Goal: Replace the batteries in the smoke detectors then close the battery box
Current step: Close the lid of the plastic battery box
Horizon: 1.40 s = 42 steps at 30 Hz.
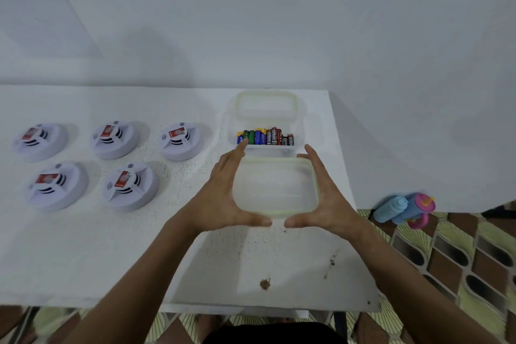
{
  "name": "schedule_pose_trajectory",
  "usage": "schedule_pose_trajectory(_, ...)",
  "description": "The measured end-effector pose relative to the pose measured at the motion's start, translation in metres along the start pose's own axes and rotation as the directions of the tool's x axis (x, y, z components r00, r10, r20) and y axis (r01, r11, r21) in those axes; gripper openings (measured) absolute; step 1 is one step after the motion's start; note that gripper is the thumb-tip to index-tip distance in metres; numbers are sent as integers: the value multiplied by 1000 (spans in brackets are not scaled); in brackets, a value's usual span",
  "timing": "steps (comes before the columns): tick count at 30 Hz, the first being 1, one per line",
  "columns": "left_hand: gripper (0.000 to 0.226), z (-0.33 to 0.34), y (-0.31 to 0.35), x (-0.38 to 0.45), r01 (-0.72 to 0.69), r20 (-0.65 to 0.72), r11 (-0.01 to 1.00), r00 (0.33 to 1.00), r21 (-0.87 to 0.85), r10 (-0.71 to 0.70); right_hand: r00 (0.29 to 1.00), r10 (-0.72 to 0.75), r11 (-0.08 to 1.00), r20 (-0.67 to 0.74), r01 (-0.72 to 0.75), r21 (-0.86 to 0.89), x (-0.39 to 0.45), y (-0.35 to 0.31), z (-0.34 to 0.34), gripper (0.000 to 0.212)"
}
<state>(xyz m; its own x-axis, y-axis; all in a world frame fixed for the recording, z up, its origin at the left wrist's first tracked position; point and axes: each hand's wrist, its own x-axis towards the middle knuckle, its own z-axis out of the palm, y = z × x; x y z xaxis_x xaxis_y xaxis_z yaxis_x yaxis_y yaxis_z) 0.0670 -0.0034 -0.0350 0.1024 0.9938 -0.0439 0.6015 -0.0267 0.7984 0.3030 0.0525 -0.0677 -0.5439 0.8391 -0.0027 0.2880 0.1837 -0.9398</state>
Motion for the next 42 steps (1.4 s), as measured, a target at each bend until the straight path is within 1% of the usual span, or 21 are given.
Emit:
schedule_pose_trajectory(1,123,3,1,-1,23,-56,996,998,-88,-28,1000,13,998,-24,-12,55,-1,0,1,128)
schedule_pose_trajectory(3,105,11,2,-4,60,-208,966,972,-250,-114,995,67,972,-70,-49,231,-2,-1,4,119)
schedule_pose_trajectory(5,98,18,3,-8,89,-283,940,940,-330,-188,989,121,935,-83,-86,344,-3,-2,6,116)
schedule_pose_trajectory(9,94,22,-4,-12,73,-277,929,944,-362,-182,994,102,959,-44,-86,270,-3,-3,8,107)
schedule_pose_trajectory(12,96,22,-7,-10,51,-259,898,949,-438,-181,994,102,946,-33,-87,313,-5,0,11,108)
schedule_pose_trajectory(15,92,26,-7,-7,28,-291,854,934,-519,-208,995,97,917,-32,-77,391,-10,2,17,106)
schedule_pose_trajectory(18,90,26,-7,-6,22,-294,867,936,-497,-192,993,107,906,-38,-82,416,-11,2,20,108)
schedule_pose_trajectory(21,82,23,-8,-6,51,-285,921,943,-386,-172,992,115,935,-47,-92,343,-11,1,19,112)
schedule_pose_trajectory(23,76,20,-10,-5,74,-275,948,947,-310,-164,990,117,952,-79,-89,292,-11,-3,20,108)
schedule_pose_trajectory(28,59,8,-6,-4,102,-242,965,957,-243,-162,979,91,975,-184,-50,218,-7,-11,16,92)
schedule_pose_trajectory(32,46,-7,1,3,53,-297,988,950,-145,-95,963,48,989,-264,-9,149,4,-16,-2,85)
schedule_pose_trajectory(35,43,-28,8,26,17,-361,992,931,-121,-60,949,-13,994,-316,46,98,27,-31,-21,73)
schedule_pose_trajectory(37,42,-43,15,50,27,-389,991,918,-133,-77,943,-44,995,-330,69,65,50,-43,-31,73)
schedule_pose_trajectory(40,43,-58,22,90,44,-401,986,910,-158,-105,953,-45,999,-300,46,-2,91,-54,-37,73)
schedule_pose_trajectory(42,44,-64,21,117,74,-399,989,909,-130,-121,963,-33,997,-267,13,-75,121,-52,-41,72)
